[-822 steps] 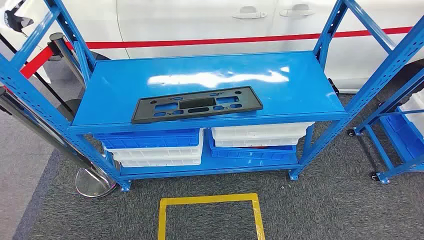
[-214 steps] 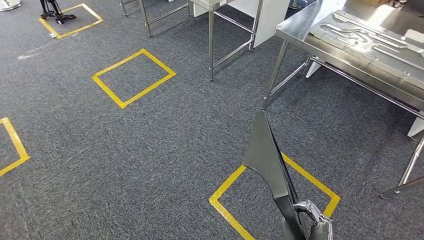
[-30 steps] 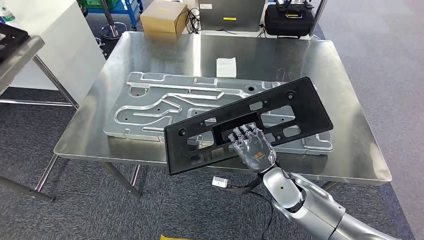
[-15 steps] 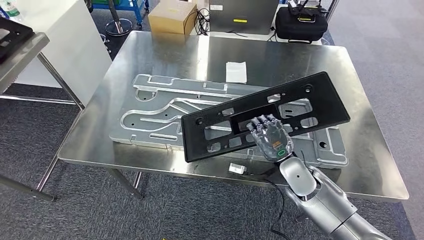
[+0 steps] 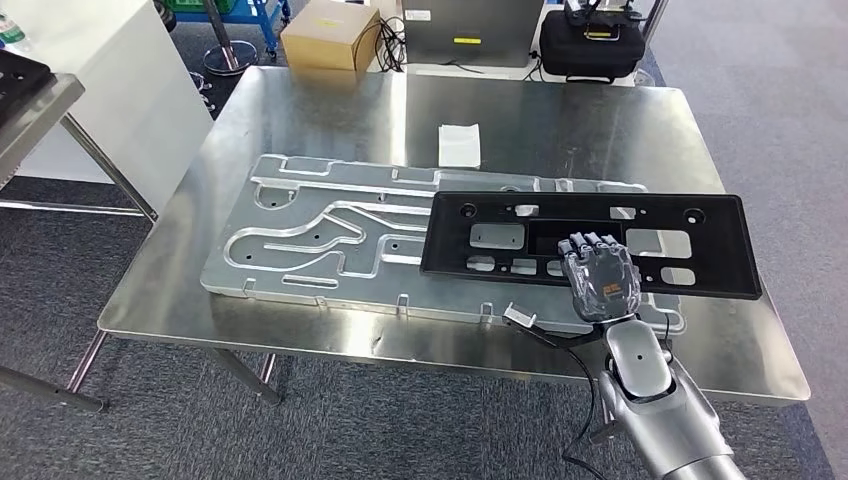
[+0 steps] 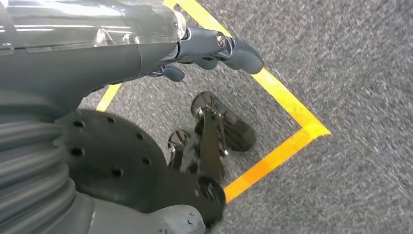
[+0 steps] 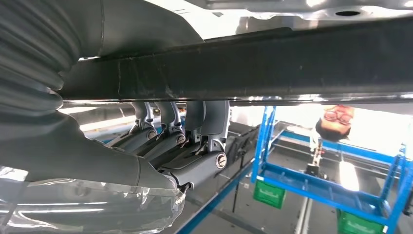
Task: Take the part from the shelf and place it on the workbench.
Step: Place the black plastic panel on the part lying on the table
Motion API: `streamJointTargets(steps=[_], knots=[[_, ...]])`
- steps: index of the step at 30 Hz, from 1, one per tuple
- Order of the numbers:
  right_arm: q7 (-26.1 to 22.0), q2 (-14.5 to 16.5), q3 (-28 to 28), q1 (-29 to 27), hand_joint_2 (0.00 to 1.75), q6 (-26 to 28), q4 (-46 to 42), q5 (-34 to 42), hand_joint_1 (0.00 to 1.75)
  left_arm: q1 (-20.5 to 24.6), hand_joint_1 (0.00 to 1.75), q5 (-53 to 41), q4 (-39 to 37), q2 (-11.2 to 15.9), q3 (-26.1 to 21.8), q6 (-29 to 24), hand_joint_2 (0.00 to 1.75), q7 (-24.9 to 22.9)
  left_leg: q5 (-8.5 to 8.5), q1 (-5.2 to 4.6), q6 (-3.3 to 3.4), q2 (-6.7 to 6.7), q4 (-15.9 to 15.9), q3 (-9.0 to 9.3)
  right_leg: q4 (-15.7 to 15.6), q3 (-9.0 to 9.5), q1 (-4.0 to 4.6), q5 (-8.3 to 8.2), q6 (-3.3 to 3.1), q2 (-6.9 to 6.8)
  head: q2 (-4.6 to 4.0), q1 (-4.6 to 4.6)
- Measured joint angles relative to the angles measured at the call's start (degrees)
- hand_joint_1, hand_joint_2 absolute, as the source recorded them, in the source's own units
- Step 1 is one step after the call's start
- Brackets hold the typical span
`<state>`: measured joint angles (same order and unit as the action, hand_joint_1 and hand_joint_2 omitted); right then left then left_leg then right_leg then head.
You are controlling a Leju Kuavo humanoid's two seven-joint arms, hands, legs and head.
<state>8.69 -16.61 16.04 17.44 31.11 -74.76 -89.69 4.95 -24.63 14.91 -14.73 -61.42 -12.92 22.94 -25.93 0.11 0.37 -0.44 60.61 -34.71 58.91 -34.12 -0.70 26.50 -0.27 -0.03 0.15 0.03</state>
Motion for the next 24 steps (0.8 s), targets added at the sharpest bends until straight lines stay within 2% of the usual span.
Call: streamJointTargets(steps=[1,3,5,6,8,9,10,11,12,13,15,16,17,20,22,24], knots=[[-0.8,0.5,-1.2,-0.2,1.75,0.0,0.3,0.2,1.75,0.1,0.00,0.0,0.0,0.0,-0.1,0.0,1.75,0.0,0.09,-0.10,0.21,-0.03,-1.2,0.54,0.0,0.00,0.05,0.01,0.29,0.00,0.01,0.02],[-1.9,1.1,-3.4,-0.5,1.75,0.1,1.0,0.5,1.75,0.1,0.00,0.0,0.0,0.0,-0.2,-0.1,1.75,0.0,0.22,-0.12,0.64,-0.11,-1.6,0.71,-0.2,0.02,0.07,-0.08,0.93,-0.03,0.01,0.02],[-2.4,1.6,-4.9,-0.7,1.75,0.1,1.5,0.7,1.75,0.1,0.00,0.0,0.0,0.0,-0.3,-0.1,1.75,0.0,0.66,0.06,1.33,-0.08,-2.4,1.04,0.8,-0.30,-0.04,0.80,1.52,-0.03,0.00,0.12],[-2.5,1.7,-5.5,-0.7,1.75,0.1,1.8,0.8,1.75,0.1,0.00,0.0,0.0,0.0,-0.3,-0.2,1.75,0.0,0.86,0.17,1.63,-0.04,-2.8,1.19,2.8,-1.20,-0.11,2.10,1.79,-0.01,0.00,0.19],[-2.5,1.9,-6.2,-0.9,1.75,0.2,2.2,0.8,1.75,0.1,0.00,0.0,0.0,0.0,-0.3,-0.2,1.75,0.0,0.96,0.16,1.88,0.02,-3.0,1.23,9.9,-4.56,-0.27,5.66,2.30,0.00,0.00,0.30],[-2.6,2.0,-6.4,-1.1,1.75,0.2,2.4,0.8,1.75,0.1,0.00,0.0,0.0,0.1,-0.3,-0.3,1.75,0.0,0.94,0.14,1.89,0.02,-2.9,1.22,13.3,-6.26,-0.35,6.87,2.51,0.00,0.01,0.30],[-2.7,2.1,-6.5,-1.3,1.75,0.2,2.6,0.8,1.75,0.1,0.00,0.0,0.0,0.1,-0.3,-0.3,1.75,0.0,0.90,0.13,1.90,0.01,-2.9,1.24,15.2,-7.24,-0.45,7.04,2.66,-0.01,0.01,0.30],[-2.8,2.2,-6.7,-1.4,1.75,0.1,2.8,0.9,1.75,0.1,0.00,0.0,0.0,0.1,-0.3,-0.3,1.75,0.0,0.83,0.15,1.87,-0.01,-2.8,1.26,14.8,-7.17,-0.57,6.09,2.75,-0.02,0.01,0.30],[-3.1,2.3,-6.9,-1.5,1.75,0.1,3.0,1.1,1.75,0.1,0.00,0.0,0.0,0.1,-0.3,-0.3,1.75,0.0,0.72,0.18,1.77,-0.04,-2.6,1.29,12.2,-5.93,-0.69,4.20,2.79,-0.04,0.01,0.31],[-3.4,2.4,-7.2,-1.4,1.75,0.1,3.2,1.3,1.75,0.1,0.00,0.0,0.0,0.1,-0.3,-0.3,1.75,0.0,0.55,0.21,1.60,-0.07,-2.4,1.30,8.1,-4.01,-0.82,2.21,2.78,-0.06,0.00,0.32],[-4.2,2.5,-7.9,-1.1,1.75,0.1,3.9,1.8,1.75,0.2,0.00,0.0,0.0,0.1,-0.4,-0.3,1.75,0.0,0.14,0.04,1.01,-0.17,-2.0,1.14,1.5,-0.88,-0.67,0.06,2.42,0.00,0.00,0.29],[-4.6,2.6,-8.2,-0.9,1.75,0.2,4.3,2.0,1.75,0.2,0.00,0.0,0.0,0.1,-0.4,-0.3,1.75,0.0,0.00,-0.03,0.69,-0.20,-1.9,1.08,0.1,-0.28,-0.52,0.00,2.10,0.06,0.00,0.28],[-5.0,2.6,-8.5,-0.8,1.75,0.2,4.8,2.1,1.75,0.2,0.00,0.0,0.0,0.1,-0.5,-0.2,1.75,-0.1,-0.09,-0.10,0.38,-0.22,-2.0,1.08,0.0,-0.21,-0.31,0.21,1.72,0.13,0.01,0.26],[-5.8,3.1,-9.0,-0.3,1.75,0.2,6.2,2.2,1.75,0.3,0.00,-0.2,0.0,0.1,-0.6,0.0,1.75,-0.1,-0.95,0.04,-0.59,-0.10,-1.0,1.03,-0.3,0.25,-0.51,0.31,0.49,0.14,0.01,0.19],[-6.2,3.7,-9.1,0.3,1.75,0.1,7.1,2.2,1.75,0.3,0.00,-0.4,0.0,0.2,-0.6,0.1,1.75,-0.3,-3.48,0.17,-1.07,0.02,4.3,-1.31,-0.5,0.83,-0.59,0.53,-0.24,0.05,0.00,0.01],[-6.4,4.3,-9.1,1.0,1.75,-0.2,8.1,2.2,1.75,0.3,0.00,-0.7,0.0,0.1,-0.6,0.1,1.75,-0.5,-6.34,0.20,-1.27,0.06,12.1,-5.55,-0.4,1.29,-0.38,0.95,-0.70,0.03,0.00,-0.10]])
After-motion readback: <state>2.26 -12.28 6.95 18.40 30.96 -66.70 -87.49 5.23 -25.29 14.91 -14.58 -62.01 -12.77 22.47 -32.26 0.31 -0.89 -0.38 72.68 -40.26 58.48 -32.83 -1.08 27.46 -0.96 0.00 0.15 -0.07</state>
